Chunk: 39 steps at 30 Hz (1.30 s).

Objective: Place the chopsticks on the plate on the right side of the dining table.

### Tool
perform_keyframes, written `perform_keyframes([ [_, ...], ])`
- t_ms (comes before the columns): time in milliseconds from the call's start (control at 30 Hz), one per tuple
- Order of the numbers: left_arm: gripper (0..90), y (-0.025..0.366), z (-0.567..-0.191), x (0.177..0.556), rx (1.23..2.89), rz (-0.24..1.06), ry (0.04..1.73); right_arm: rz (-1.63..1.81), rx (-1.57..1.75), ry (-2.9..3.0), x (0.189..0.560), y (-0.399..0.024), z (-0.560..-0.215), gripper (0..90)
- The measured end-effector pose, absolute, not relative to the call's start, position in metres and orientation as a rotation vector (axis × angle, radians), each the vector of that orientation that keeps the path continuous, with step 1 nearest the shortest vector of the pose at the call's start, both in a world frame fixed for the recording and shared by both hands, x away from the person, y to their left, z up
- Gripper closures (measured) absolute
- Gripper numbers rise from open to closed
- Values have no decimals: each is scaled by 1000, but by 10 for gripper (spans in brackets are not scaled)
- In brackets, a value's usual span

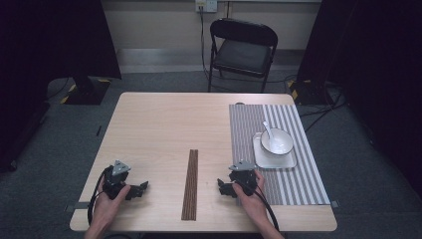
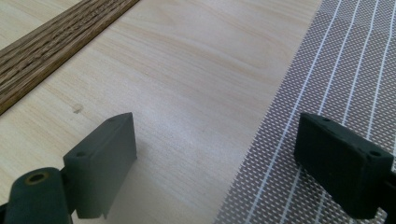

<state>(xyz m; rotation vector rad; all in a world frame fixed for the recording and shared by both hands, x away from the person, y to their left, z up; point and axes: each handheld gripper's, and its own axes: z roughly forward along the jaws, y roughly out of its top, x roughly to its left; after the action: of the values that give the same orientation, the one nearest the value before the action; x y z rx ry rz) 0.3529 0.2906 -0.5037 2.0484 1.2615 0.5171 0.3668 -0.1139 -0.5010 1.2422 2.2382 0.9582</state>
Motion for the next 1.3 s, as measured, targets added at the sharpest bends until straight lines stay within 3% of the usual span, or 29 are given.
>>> perform_keyframes([
  [367, 0, 291, -504, 353, 2049, 517, 1262, 957, 1234, 2242, 367, -114, -501, 127],
  [500, 0, 291, -504, 353, 2049, 518, 1262, 959, 1226, 2249, 366, -112, -498, 175],
  [1033, 0, 291, -504, 353, 2049, 518, 1262, 1054, 1227, 2296, 360, -100, -478, 152],
  [1133, 0, 291, -504, 353, 2049, 518, 1262, 1072, 1195, 2307, 360, -94, -473, 162],
  [1200, 0, 291, -504, 353, 2049, 518, 1262, 1091, 1177, 2326, 362, -89, -470, 239],
  [1300, 0, 291, -504, 353, 2048, 517, 1262, 1108, 1149, 2348, 364, -80, -467, 214],
])
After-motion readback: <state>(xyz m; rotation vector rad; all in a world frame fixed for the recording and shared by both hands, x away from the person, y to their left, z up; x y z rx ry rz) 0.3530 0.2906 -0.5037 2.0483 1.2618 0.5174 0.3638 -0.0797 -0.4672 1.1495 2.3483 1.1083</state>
